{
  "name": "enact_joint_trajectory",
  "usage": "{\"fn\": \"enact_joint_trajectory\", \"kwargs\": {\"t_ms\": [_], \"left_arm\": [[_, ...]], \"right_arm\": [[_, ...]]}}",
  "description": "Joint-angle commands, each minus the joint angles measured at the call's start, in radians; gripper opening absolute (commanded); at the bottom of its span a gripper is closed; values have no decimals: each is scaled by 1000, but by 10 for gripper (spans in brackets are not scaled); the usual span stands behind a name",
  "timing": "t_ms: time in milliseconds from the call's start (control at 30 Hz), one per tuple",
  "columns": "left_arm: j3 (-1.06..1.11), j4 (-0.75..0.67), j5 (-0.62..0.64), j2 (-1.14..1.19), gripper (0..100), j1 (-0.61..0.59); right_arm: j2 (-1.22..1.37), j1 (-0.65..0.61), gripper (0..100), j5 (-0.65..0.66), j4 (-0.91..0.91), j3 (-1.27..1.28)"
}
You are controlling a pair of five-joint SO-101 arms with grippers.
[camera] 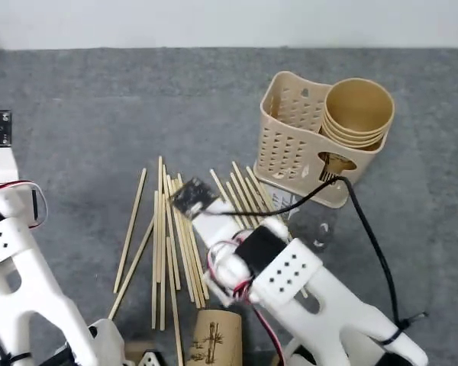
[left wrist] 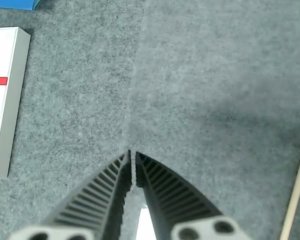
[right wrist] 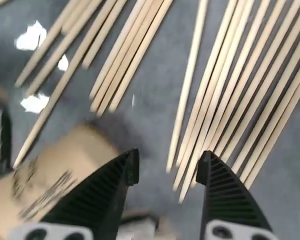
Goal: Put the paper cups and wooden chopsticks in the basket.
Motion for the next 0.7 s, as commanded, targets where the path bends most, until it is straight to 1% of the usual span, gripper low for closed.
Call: {"fn": "enact_joint_trajectory", "kwargs": {"t_ms": [0,100,167,300,500,533,600,667], "left_arm": [[-13,3,-2,-31,15,2],[-12,3,-2,-31,15,2],[-10,3,-2,-31,15,2],[-10,3,-2,-31,15,2],[-10,3,-2,-31,15,2],[-10,3,-2,-31,15,2],[-10,3,-2,-31,15,2],[-10,3,-2,-31,15,2]], "right_arm": [[-12,-114,214,-60,85,-58],[-4,-173,214,-112,87,-55],[1,-179,214,-124,73,-44],[1,-180,214,-129,-38,74],[1,-173,212,-121,-255,267],[1,-157,212,-115,-288,287],[2,-94,212,-46,-355,315],[2,2,212,32,-440,324]]}}
